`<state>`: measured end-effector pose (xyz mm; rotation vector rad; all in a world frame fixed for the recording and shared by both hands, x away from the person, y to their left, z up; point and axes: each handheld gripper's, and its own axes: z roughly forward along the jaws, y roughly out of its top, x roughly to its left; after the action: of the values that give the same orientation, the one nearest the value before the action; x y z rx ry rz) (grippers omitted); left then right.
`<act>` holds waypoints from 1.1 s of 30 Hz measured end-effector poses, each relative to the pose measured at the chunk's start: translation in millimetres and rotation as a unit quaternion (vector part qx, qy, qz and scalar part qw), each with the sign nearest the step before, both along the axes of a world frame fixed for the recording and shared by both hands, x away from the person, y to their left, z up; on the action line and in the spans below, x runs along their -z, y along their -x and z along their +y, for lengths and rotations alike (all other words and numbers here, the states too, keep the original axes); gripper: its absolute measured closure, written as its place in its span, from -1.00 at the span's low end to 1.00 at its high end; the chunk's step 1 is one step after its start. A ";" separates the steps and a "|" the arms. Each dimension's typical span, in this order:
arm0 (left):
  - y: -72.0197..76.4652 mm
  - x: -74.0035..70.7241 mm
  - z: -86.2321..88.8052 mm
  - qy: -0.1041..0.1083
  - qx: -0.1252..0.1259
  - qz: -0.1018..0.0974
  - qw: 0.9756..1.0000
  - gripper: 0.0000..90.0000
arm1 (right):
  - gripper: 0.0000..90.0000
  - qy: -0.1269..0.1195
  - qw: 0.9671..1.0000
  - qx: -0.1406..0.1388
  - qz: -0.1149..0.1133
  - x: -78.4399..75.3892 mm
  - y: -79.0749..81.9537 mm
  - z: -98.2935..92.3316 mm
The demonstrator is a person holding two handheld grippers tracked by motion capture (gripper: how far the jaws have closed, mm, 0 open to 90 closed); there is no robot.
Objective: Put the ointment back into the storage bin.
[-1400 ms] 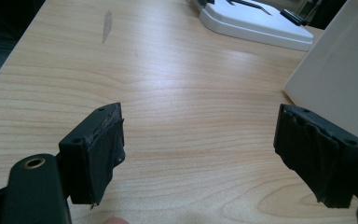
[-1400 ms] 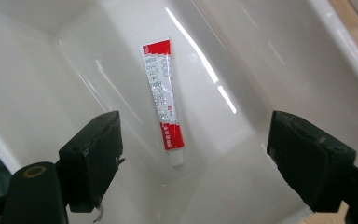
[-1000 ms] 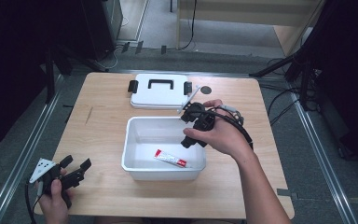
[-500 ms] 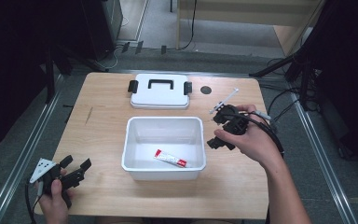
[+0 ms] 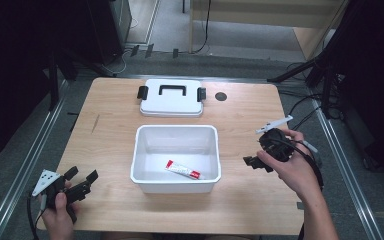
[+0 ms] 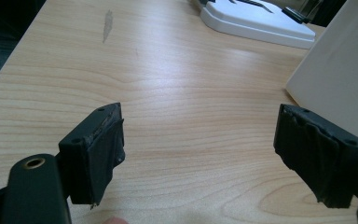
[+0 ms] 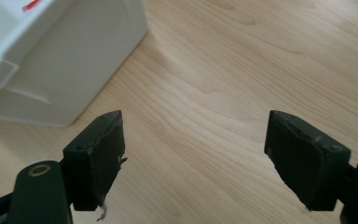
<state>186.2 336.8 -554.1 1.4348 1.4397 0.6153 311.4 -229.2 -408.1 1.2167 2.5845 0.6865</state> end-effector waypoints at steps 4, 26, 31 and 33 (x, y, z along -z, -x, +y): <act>0.1 -0.2 -0.4 -0.002 0.001 0.000 1.000 -0.62 | -0.57 -0.024 0.998 0.045 -0.043 15.3 9.2 -25.1; 0.5 -0.2 -1.6 -0.006 0.000 0.002 1.000 -0.63 | -0.56 -0.150 0.973 0.135 -0.109 110.2 61.2 -112.7; 0.4 -0.3 -1.6 -0.006 0.000 0.002 1.000 -0.63 | -0.54 -0.168 0.967 0.145 -0.125 119.2 73.5 -126.2; 0.4 -0.3 -1.6 -0.006 0.000 0.002 1.000 -0.63 | -0.53 -0.180 0.963 0.148 -0.136 121.0 78.7 -130.8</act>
<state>185.8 335.2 -553.8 1.4462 1.4419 0.6214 232.7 -360.1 -529.2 1.4524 2.0546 1.1964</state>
